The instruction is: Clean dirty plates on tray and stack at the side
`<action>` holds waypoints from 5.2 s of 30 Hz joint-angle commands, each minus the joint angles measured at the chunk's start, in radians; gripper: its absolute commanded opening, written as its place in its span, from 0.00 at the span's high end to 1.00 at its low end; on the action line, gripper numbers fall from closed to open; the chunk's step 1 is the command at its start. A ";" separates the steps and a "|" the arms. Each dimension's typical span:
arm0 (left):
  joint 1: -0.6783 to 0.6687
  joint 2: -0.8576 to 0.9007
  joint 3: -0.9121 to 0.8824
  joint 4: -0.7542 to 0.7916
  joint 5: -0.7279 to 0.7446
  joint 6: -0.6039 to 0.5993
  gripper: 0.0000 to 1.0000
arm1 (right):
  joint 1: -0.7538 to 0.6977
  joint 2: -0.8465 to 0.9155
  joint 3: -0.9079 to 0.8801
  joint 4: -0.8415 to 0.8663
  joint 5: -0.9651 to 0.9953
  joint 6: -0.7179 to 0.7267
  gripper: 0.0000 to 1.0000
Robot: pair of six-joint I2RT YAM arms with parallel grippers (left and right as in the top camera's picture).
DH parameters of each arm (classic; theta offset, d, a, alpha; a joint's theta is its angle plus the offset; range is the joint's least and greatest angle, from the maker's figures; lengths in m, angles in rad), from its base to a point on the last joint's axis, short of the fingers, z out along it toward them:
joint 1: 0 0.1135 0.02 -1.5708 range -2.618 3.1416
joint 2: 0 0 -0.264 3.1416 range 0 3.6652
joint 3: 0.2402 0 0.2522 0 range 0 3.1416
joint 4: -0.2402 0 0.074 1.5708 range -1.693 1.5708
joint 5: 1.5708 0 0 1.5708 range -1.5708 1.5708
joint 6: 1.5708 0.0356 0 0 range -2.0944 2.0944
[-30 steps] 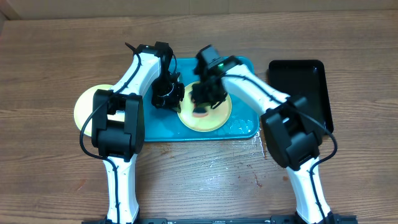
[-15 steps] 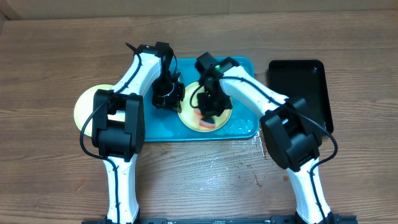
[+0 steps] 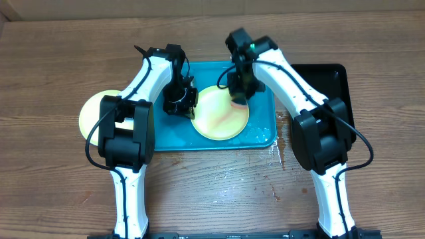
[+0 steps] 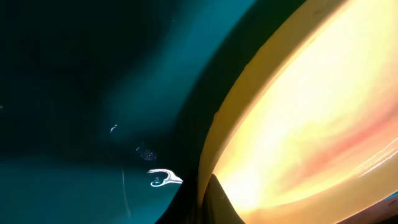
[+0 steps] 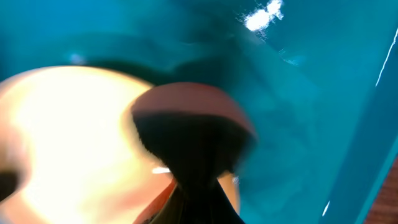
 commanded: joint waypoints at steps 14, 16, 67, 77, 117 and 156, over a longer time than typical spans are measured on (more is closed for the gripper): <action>0.008 -0.304 -0.024 -0.023 -0.307 0.000 0.96 | -0.071 -0.174 0.404 -0.220 -0.198 -0.040 0.96; 0.008 -0.365 -0.024 -0.031 -0.378 -0.017 0.96 | -0.092 -0.182 0.405 -0.238 -0.197 -0.040 0.96; -0.335 -0.500 -0.028 -0.090 -1.145 -0.348 0.96 | -0.173 -0.183 0.404 -0.339 -0.121 -0.037 0.96; -0.112 -0.500 -0.029 -0.083 -0.594 -0.169 0.96 | -0.173 -0.183 0.404 -0.346 -0.122 -0.037 0.96; 0.863 -0.499 -0.588 0.432 -0.044 -0.067 0.45 | -0.173 -0.183 0.404 -0.346 -0.122 -0.037 0.96; 0.188 -0.584 -0.117 0.105 -0.113 0.150 0.00 | -0.508 -0.196 -0.140 -0.219 0.140 -0.386 0.96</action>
